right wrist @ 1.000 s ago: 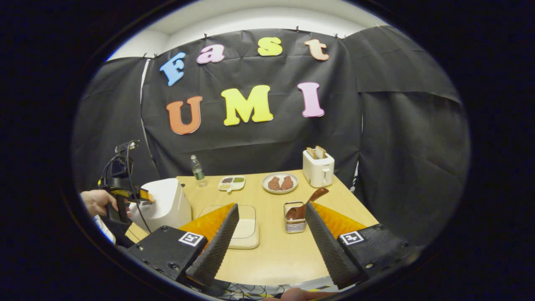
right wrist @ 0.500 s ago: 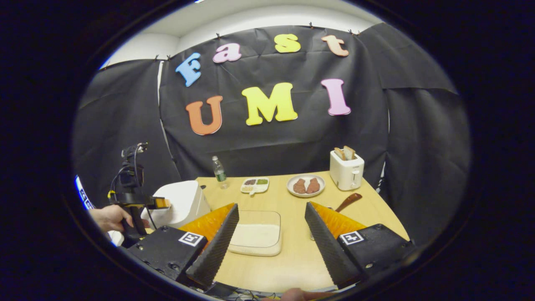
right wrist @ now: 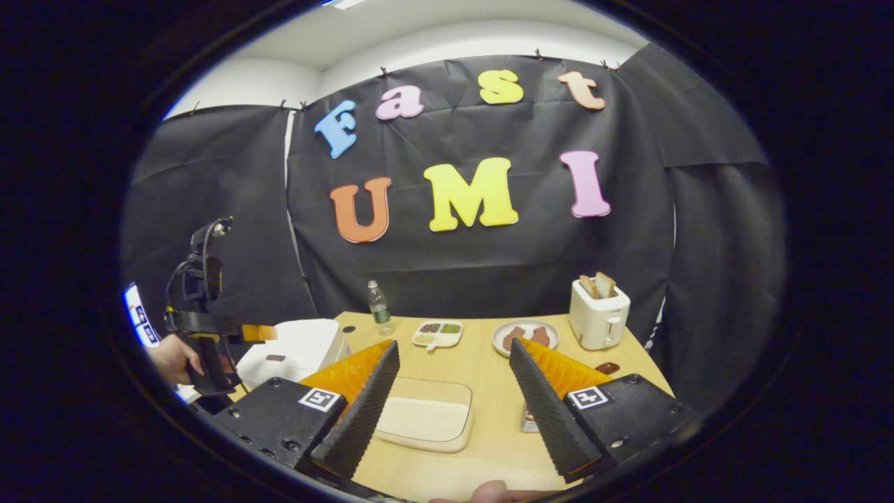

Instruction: Close the left gripper, press the button to open the rice cooker; take a wooden spoon from the chopstick holder with the right hand, scoop a spoonful of rice and pour it into the rice cooker, then put the wooden spoon back into the chopstick holder.

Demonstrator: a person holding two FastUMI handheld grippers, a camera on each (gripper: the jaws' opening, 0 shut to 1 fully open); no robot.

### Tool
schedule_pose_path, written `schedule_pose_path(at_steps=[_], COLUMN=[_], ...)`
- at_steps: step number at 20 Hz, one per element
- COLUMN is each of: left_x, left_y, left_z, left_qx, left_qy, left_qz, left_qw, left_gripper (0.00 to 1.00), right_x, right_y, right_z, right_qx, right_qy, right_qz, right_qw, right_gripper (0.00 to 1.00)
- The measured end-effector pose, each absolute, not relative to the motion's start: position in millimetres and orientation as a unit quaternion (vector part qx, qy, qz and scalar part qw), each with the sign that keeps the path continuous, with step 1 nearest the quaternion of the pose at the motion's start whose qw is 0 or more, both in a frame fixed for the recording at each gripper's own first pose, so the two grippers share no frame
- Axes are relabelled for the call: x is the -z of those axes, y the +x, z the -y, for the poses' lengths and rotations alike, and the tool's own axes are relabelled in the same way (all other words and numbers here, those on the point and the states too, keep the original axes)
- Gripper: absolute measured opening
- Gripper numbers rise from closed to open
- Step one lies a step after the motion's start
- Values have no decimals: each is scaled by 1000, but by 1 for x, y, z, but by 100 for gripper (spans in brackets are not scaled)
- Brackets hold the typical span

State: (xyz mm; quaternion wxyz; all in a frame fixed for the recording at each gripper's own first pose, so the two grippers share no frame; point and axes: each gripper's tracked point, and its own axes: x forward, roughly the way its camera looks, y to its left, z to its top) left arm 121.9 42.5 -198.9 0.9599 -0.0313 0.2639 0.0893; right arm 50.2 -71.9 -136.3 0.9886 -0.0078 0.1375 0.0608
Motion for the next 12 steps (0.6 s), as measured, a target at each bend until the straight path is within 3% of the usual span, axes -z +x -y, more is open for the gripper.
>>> schedule_pose_path(at_steps=[5,6,9,12], left_x=[115,101,74,54], left_y=[89,79,39,-2], left_z=[12,21,35,41], left_qx=[-55,-45,-23,1], left_qy=[-32,-39,-32,-30], left_qz=[-171,-156,-121,-95], left_qw=[983,986,992,995], left_gripper=[95,95,95,95], right_x=[125,117,97,76], right_y=[51,45,21,-16], right_z=[77,78,75,68], right_qx=[-65,-62,-51,-31], right_qy=[0,4,-7,-22], right_qz=[-120,-114,-93,-77], right_qw=[991,992,994,996], right_gripper=[100,96,100,95])
